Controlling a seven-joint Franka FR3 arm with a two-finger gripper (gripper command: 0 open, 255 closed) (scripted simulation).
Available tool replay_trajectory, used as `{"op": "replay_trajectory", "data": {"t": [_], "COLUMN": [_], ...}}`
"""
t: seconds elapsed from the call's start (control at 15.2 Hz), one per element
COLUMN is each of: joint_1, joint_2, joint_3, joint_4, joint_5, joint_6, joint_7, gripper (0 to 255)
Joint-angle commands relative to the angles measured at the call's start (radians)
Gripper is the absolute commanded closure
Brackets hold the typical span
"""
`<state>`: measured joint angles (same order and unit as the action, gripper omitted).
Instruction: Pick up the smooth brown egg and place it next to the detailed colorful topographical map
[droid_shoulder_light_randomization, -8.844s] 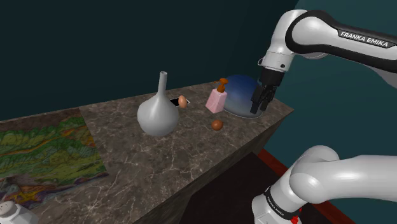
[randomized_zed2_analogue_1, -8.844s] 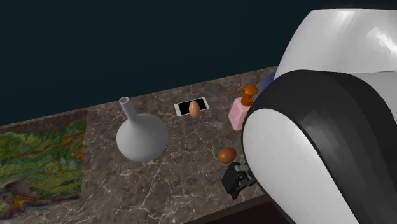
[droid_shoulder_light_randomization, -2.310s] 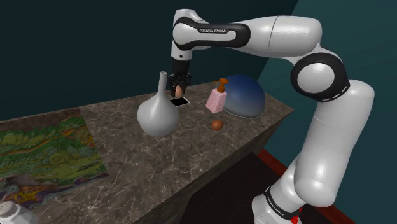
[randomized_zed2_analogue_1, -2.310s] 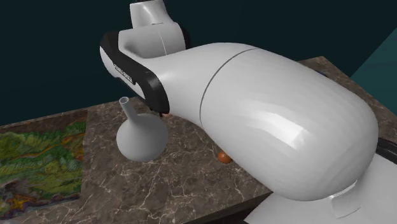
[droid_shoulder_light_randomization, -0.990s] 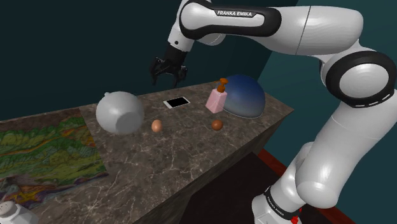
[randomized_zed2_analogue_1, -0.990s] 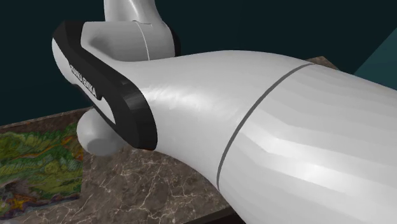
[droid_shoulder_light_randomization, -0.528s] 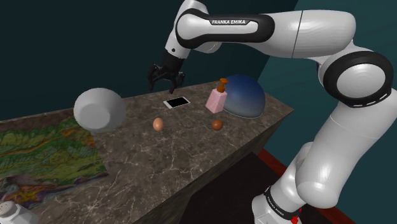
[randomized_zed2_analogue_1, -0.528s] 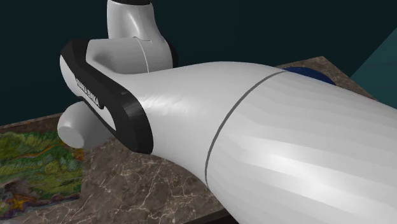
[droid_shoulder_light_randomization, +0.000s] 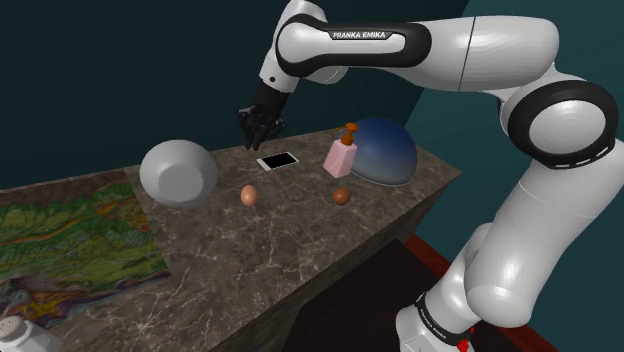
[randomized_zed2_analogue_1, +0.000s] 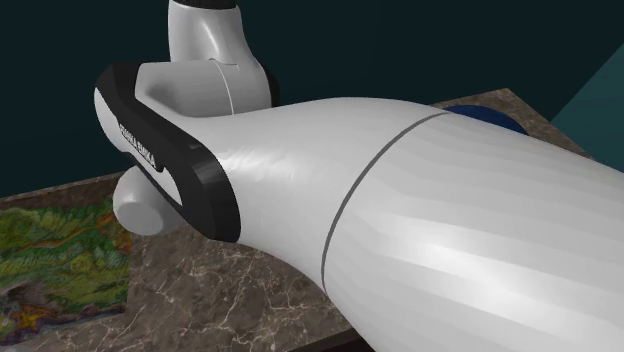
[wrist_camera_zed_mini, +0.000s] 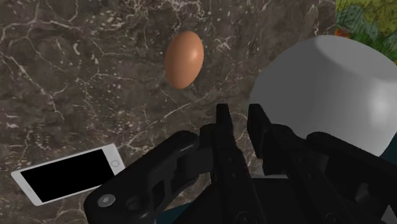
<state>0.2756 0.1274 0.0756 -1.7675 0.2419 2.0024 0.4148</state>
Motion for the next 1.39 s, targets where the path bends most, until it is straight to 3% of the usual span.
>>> {"op": "replay_trajectory", "data": {"t": [0.0,0.4,0.46,1.19,1.32], "joint_1": [0.000,0.000,0.000,0.132,0.136], "joint_2": [0.000,0.000,0.000,0.201,0.213], "joint_3": [0.000,0.000,0.000,-0.013,-0.016], "joint_4": [0.000,0.000,0.000,-0.043,-0.050], "joint_5": [0.000,0.000,0.000,-0.363,-0.373], "joint_6": [0.000,0.000,0.000,0.081,0.094], "joint_7": [0.000,0.000,0.000,0.261,0.268], "gripper": [255,255,0,0,0]}}
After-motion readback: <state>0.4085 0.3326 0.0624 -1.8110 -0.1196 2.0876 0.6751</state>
